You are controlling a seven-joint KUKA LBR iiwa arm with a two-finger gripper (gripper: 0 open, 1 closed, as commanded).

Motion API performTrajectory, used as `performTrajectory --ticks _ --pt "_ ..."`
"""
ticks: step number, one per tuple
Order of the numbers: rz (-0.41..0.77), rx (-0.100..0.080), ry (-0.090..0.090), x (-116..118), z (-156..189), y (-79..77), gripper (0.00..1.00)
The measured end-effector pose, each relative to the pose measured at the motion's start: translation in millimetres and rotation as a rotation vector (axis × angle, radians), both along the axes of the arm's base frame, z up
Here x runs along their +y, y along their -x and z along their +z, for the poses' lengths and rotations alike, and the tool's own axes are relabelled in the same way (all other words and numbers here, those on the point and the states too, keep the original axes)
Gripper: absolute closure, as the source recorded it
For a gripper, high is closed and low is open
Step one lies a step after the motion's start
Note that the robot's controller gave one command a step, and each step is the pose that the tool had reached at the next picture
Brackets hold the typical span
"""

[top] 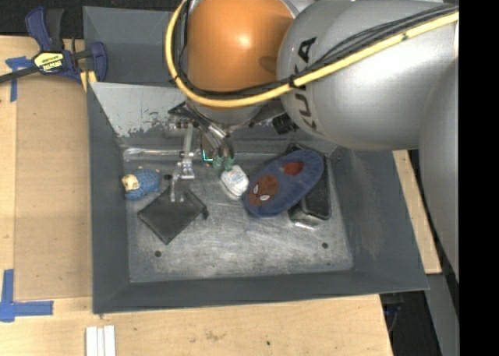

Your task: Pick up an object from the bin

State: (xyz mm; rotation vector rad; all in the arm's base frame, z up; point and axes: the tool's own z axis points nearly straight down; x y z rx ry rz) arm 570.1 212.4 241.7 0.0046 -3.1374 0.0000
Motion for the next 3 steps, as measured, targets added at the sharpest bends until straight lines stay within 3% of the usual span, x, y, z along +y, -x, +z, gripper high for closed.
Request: performTrajectory --ticks 1,2,3 --pt "-0.163 -0.013 -0.006 -30.8 -169.4 18.3 0.0" --pt "-0.165 -0.029 -0.01 -31.1 -164.3 13.6 1.0" --pt "0.063 -0.016 -0.002 -42.6 -1.1 0.4 1.0"
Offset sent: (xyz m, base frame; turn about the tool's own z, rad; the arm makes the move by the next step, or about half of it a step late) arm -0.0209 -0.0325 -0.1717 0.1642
